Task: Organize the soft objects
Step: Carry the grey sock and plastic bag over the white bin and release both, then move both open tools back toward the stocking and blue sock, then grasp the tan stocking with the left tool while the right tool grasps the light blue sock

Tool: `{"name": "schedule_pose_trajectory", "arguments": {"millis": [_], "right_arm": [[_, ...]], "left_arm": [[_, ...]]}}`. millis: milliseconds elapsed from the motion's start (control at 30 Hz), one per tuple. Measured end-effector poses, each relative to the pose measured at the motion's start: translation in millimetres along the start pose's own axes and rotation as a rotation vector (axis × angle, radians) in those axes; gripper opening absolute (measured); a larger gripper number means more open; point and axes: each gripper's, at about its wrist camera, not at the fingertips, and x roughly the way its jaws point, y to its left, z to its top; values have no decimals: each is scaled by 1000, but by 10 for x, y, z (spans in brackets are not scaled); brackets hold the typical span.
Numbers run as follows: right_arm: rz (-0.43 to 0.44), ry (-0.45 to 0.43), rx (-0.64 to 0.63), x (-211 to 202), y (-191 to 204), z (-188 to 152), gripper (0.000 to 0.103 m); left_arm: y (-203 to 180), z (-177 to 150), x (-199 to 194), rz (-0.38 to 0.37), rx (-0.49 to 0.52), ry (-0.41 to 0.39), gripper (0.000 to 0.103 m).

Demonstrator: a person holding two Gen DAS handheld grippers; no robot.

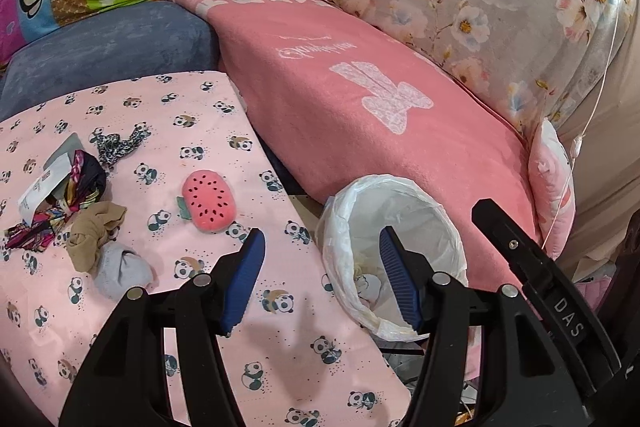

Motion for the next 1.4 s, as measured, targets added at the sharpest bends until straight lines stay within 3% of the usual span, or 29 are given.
{"name": "schedule_pose_trajectory", "arguments": {"millis": [167,767,1167,1300,1400], "right_arm": [[24,31,-36,71,209,-93,45],[106,179,-179,485,1000,-546,45],[159,333,-261,972,1415,-1039,45],[177,390,-288,1164,1559,-1209,45],[188,426,-300,1284,1643,-1312,45]], "left_arm": [[252,-13,-103,48,-41,-19,67],[1274,-113,-260,221,-183,-9,68],[1892,-179,-25,245,-291,61,67],[2028,-159,106,206,-329,92,60],[2096,-148,191,195,-342,112,50]]}}
